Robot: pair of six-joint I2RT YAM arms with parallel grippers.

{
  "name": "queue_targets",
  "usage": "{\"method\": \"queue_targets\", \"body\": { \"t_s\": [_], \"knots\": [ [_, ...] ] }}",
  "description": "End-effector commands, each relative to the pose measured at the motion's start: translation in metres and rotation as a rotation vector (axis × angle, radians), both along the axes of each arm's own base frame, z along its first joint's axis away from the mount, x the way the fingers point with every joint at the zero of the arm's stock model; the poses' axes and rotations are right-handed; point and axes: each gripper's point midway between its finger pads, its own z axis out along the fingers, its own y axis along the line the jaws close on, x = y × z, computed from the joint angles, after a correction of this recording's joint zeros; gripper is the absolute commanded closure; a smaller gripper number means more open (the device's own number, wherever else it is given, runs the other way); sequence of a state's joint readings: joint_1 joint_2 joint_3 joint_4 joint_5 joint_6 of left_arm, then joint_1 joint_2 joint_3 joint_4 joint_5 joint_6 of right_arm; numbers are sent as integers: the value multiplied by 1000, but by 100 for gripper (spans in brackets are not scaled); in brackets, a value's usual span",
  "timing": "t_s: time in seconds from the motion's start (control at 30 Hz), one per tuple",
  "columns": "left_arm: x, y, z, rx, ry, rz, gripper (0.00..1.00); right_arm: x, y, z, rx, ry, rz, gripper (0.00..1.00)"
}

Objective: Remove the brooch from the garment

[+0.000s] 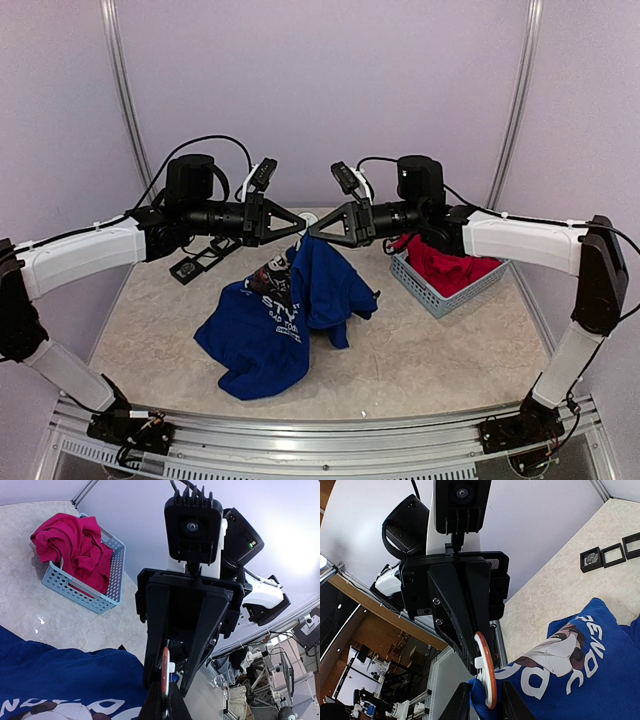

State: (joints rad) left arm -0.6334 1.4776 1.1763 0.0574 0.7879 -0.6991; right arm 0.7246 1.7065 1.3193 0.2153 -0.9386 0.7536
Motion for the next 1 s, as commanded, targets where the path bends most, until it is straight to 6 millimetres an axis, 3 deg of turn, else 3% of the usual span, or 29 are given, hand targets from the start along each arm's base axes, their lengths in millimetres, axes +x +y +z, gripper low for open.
{"method": "queue_targets", "body": {
  "t_s": [0.0, 0.2, 0.5, 0.8, 0.97],
  "knots": [
    [-5, 1, 15, -35, -47, -20, 100, -2, 8, 4, 14, -8, 32, 76],
    [-5, 1, 16, -36, -48, -21, 100, -2, 9, 2, 2, -10, 32, 77],
    [-6, 0, 18, -38, -53, -26, 100, 2, 10, -5, -23, 3, 15, 87],
    [-9, -3, 21, -28, -68, -37, 100, 8, 11, -20, -68, 43, -13, 93],
    [-10, -6, 22, -25, -74, -40, 100, 17, 12, -41, -146, 83, -60, 99]
  ]
}}
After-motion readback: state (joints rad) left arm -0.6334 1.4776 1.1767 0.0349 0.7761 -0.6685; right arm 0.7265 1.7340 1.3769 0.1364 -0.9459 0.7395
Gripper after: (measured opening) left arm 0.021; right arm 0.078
